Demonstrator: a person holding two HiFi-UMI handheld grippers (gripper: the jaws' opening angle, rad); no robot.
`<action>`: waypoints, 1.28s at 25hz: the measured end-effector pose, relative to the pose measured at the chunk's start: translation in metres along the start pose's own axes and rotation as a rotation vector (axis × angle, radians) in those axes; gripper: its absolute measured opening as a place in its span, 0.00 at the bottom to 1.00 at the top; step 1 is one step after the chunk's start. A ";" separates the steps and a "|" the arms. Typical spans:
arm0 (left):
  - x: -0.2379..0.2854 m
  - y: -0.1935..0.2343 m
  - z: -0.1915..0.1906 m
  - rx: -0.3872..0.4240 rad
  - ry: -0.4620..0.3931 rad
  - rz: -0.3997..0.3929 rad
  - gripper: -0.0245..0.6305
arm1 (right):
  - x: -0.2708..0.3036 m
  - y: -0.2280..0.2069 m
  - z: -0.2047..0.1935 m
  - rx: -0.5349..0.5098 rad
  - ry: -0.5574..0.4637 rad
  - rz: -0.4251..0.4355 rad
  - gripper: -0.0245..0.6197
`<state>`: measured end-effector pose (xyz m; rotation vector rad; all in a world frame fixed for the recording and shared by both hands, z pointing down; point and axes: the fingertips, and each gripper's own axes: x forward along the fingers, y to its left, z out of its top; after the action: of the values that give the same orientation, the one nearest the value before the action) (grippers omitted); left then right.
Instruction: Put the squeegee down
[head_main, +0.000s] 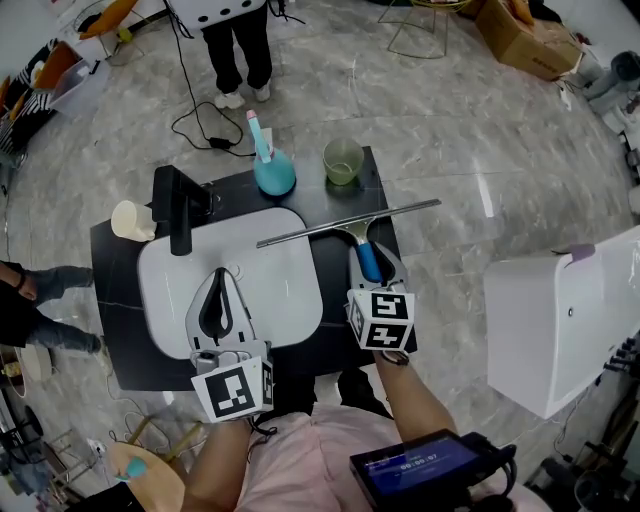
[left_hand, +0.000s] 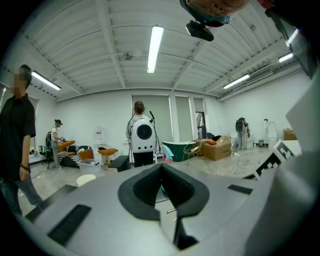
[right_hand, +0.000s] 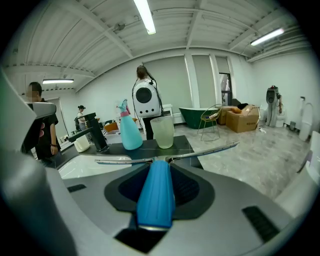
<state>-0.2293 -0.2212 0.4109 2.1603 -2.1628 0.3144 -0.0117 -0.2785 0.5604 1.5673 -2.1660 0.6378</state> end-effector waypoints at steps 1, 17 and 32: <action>0.001 0.000 -0.001 0.000 0.002 -0.001 0.05 | 0.001 0.000 -0.001 0.001 0.004 0.000 0.24; 0.008 -0.001 -0.008 -0.010 0.021 -0.002 0.05 | 0.011 -0.003 -0.013 0.002 0.052 -0.004 0.24; 0.007 -0.002 -0.012 -0.012 0.019 -0.010 0.05 | 0.014 -0.003 -0.030 -0.023 0.096 -0.014 0.25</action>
<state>-0.2287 -0.2257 0.4242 2.1518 -2.1377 0.3188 -0.0113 -0.2736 0.5932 1.5067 -2.0835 0.6675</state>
